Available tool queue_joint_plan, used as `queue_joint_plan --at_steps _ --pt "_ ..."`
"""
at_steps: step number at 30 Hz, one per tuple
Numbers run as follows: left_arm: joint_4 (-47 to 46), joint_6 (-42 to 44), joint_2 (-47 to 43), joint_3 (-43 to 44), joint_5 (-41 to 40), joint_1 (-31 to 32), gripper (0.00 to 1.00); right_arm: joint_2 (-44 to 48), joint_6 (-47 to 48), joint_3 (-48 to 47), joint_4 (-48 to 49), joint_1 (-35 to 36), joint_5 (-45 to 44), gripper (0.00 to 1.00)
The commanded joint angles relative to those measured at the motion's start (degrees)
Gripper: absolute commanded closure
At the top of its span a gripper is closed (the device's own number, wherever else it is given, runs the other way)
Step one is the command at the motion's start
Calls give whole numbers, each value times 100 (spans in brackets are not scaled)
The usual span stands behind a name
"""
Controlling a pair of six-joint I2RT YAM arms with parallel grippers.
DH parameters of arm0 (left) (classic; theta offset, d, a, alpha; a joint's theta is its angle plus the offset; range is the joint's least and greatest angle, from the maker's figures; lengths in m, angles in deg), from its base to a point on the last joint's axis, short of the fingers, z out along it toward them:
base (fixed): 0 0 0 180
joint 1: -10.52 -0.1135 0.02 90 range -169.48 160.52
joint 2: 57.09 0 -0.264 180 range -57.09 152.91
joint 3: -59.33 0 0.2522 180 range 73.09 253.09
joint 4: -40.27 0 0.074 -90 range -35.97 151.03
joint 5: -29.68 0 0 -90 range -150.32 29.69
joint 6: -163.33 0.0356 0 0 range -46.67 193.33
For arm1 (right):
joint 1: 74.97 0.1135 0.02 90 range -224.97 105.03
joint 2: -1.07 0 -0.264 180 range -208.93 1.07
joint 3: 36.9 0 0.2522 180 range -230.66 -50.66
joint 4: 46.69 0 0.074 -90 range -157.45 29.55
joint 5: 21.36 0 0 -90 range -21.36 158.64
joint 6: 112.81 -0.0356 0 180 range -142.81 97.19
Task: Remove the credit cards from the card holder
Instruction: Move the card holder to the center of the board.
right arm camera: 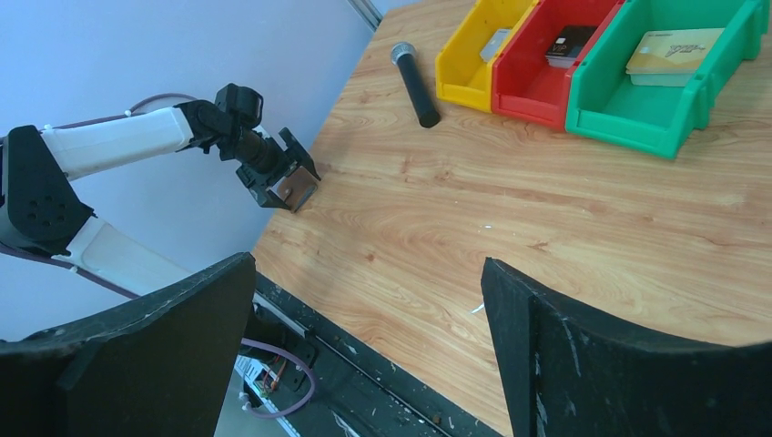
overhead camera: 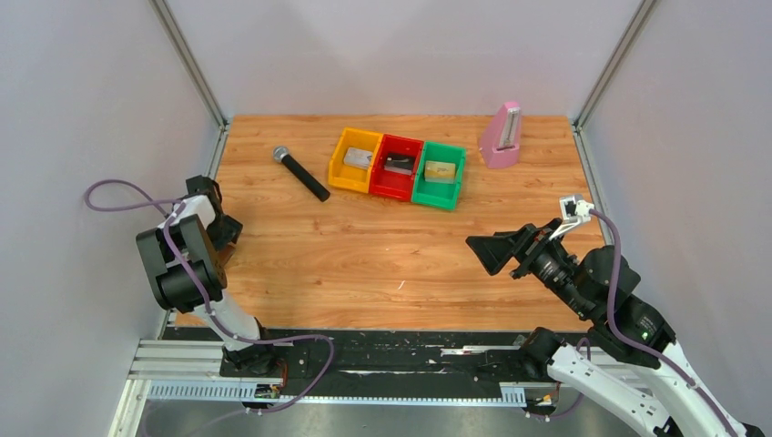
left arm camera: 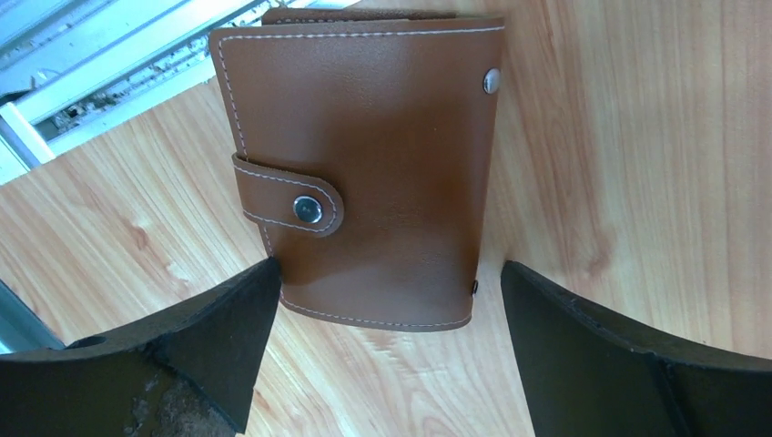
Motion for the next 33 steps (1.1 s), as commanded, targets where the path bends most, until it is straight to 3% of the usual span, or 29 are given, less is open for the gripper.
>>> queue_joint_plan --at_steps 1,10,20,33 --pt "-261 -253 96 -131 201 -127 3 36 143 -158 28 23 -119 3" --pt "-514 -352 -5 -308 877 -140 28 38 118 -93 3 23 -236 3" --pt "-850 -124 -228 -711 1674 53 39 6 56 -33 9 26 -387 3" --pt "-696 -173 -259 -882 1847 1834 41 236 -135 106 -6 23 -366 3"
